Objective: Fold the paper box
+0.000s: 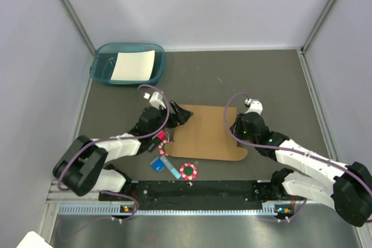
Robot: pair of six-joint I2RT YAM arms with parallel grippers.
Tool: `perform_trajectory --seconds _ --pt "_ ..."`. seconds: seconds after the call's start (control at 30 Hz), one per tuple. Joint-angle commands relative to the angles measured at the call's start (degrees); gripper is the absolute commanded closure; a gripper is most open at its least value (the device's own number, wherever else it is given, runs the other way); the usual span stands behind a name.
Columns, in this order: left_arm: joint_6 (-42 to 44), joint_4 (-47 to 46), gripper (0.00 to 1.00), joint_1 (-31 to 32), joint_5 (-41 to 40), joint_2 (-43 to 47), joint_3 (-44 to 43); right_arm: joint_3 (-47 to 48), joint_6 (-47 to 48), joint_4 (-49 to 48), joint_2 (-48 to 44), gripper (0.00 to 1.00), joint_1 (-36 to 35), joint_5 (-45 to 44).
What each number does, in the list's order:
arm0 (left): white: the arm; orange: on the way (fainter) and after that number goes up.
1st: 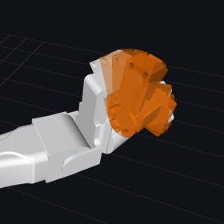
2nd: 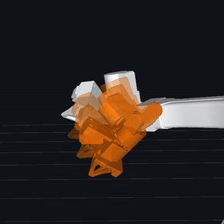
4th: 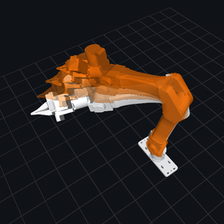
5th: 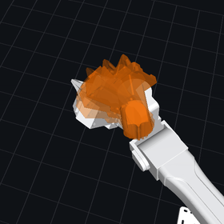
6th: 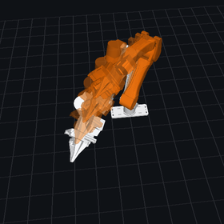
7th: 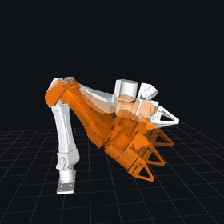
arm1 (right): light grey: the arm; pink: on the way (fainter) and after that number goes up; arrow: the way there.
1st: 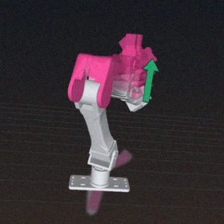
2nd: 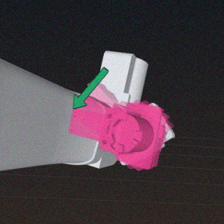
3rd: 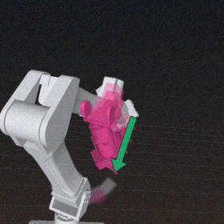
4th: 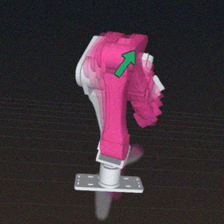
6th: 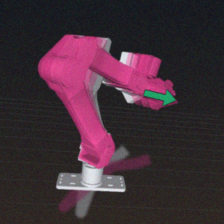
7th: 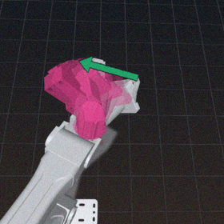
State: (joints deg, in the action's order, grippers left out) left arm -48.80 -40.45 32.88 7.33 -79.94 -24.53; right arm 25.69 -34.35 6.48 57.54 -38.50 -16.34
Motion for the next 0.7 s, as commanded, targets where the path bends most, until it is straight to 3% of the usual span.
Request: perform_trajectory --seconds 0.0,0.07,0.17,0.43,0.67 --pt "5.1 8.2 0.12 -1.0 -6.8 9.6 -1.0 1.3 2.2 3.7 0.8 0.87 -0.6 0.5" --pt "4.9 19.2 0.12 -1.0 -13.0 12.1 -4.1 1.1 2.3 3.8 0.9 0.87 -0.5 0.4" --pt "7.0 24.4 0.12 -1.0 -16.5 13.5 -4.9 0.5 2.3 3.5 1.3 0.87 -0.4 0.3" --pt "6.8 25.2 0.22 -0.9 -9.2 2.8 -5.7 0.8 2.4 2.8 3.3 0.87 -0.2 1.0" --pt "5.1 18.1 0.48 1.0 -1.4 -0.9 -4.2 0.9 1.1 1.3 4.7 0.96 -0.2 3.3"
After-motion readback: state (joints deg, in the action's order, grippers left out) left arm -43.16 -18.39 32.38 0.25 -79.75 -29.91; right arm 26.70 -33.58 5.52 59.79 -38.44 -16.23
